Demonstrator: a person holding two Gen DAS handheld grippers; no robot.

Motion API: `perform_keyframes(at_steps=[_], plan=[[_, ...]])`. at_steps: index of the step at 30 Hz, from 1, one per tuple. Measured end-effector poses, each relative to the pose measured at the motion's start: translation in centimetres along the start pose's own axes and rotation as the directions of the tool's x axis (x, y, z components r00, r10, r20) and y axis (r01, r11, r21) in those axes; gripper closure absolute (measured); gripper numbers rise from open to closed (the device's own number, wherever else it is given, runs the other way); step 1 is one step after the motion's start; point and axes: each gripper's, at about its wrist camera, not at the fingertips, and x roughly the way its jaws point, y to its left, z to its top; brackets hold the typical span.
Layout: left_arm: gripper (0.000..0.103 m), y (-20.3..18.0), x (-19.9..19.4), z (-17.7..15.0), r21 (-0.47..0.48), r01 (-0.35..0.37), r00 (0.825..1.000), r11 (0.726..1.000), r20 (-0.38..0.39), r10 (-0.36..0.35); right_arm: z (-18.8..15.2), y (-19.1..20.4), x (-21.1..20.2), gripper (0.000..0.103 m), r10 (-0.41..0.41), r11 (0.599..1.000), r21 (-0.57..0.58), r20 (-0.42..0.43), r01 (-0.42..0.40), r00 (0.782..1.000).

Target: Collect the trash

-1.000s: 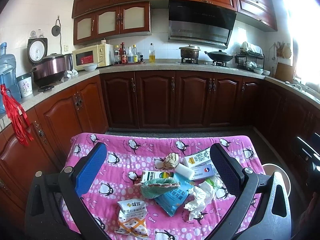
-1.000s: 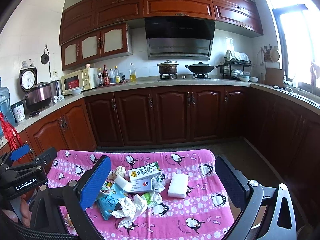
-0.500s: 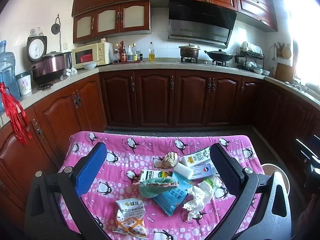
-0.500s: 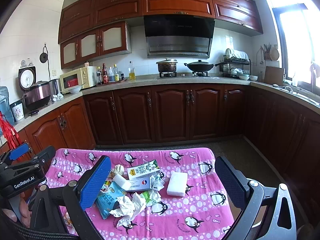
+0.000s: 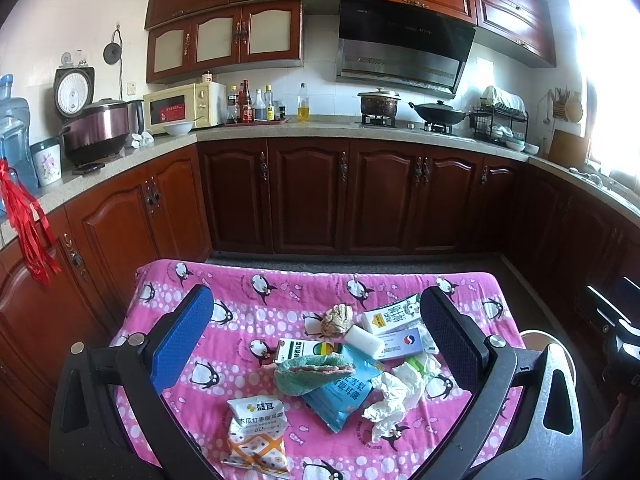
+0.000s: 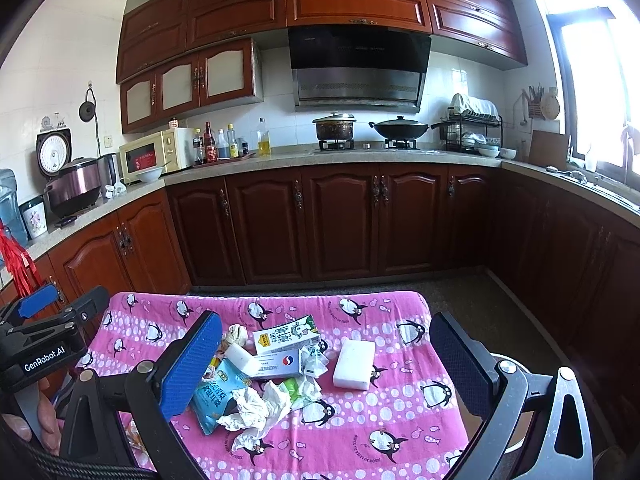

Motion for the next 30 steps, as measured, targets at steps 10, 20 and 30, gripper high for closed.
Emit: perform_keyframes(at_steps=[10,20,30], plan=[[0.000,-0.01,0.02,0.11,0.003,0.014,1.000,1.000,-0.003,-0.014,-0.05,0.03,0.10,0.000,0.004,1.000,0.004,-0.002,-0.003,1.000],[0.000,-0.01,-0.03,0.00,0.004,0.013,1.000,1.000,-0.002,-0.013,-0.19,-0.03,0.06,0.000,0.004,1.000,0.006,-0.003,-0.004,1.000],[0.000,0.13,0.28,-0.22,-0.002,0.018,1.000,1.000,-0.013,-0.018,-0.27,-0.22,0.41,0.000,0.000,1.000,0.006,-0.017,0.000,1.000]])
